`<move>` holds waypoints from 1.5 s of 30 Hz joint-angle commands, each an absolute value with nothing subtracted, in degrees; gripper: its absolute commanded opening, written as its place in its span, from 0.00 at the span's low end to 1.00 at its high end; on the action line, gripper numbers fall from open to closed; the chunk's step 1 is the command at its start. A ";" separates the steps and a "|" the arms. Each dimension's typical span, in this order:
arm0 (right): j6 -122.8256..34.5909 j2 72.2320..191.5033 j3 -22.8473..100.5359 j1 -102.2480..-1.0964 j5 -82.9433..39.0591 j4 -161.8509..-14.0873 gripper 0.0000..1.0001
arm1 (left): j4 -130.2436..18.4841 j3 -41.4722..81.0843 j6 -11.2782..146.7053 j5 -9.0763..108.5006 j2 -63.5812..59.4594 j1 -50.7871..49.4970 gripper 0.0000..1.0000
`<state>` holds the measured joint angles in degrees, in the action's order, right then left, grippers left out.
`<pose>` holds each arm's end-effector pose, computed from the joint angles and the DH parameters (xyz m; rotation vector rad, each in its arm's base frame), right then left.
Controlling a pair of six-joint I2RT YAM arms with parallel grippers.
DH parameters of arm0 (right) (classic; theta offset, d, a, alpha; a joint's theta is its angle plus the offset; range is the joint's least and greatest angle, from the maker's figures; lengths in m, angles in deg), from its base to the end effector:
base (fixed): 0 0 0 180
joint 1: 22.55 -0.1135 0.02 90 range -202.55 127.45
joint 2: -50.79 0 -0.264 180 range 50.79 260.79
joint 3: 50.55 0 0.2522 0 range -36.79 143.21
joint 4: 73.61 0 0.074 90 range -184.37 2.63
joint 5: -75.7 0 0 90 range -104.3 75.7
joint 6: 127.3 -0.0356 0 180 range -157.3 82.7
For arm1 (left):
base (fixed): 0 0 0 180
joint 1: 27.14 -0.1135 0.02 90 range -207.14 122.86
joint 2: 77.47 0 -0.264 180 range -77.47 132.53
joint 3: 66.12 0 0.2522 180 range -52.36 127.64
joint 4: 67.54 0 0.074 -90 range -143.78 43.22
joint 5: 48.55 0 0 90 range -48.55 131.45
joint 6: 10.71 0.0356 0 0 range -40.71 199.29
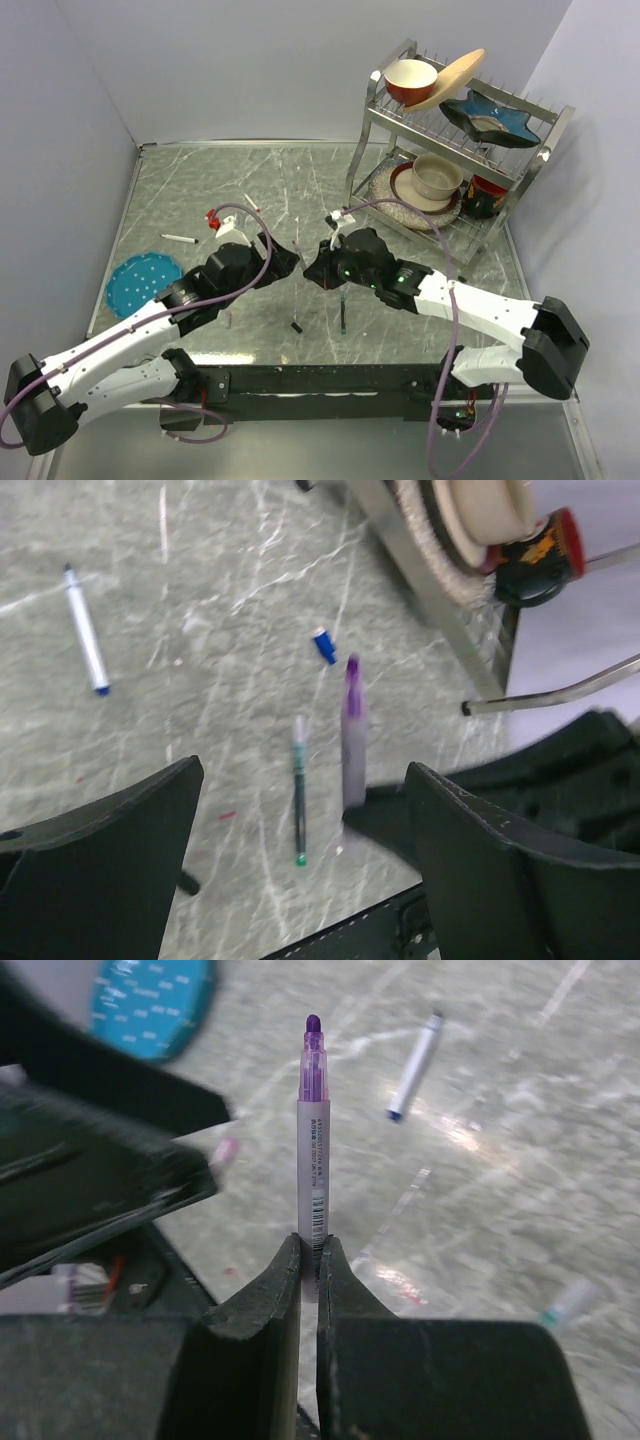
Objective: Insert the pens into the pen caps
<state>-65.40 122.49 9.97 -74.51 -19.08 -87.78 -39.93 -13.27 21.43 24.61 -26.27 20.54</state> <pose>0.1723 0.2251 0.2684 -0.4999 2.0913 0.9435 0.1449 -0.1438 0.2792 -0.3810 2.0803 -0.8600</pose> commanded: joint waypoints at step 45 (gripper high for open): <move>-69.21 103.70 -1.54 -77.13 -20.11 -82.62 0.00 | -19.36 -2.62 20.34 21.08 -27.81 19.79 0.69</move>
<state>-69.12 106.97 -0.71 -77.50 -24.56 -82.84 -32.56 -5.01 26.17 33.51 -26.51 20.19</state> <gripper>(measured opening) 0.128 0.733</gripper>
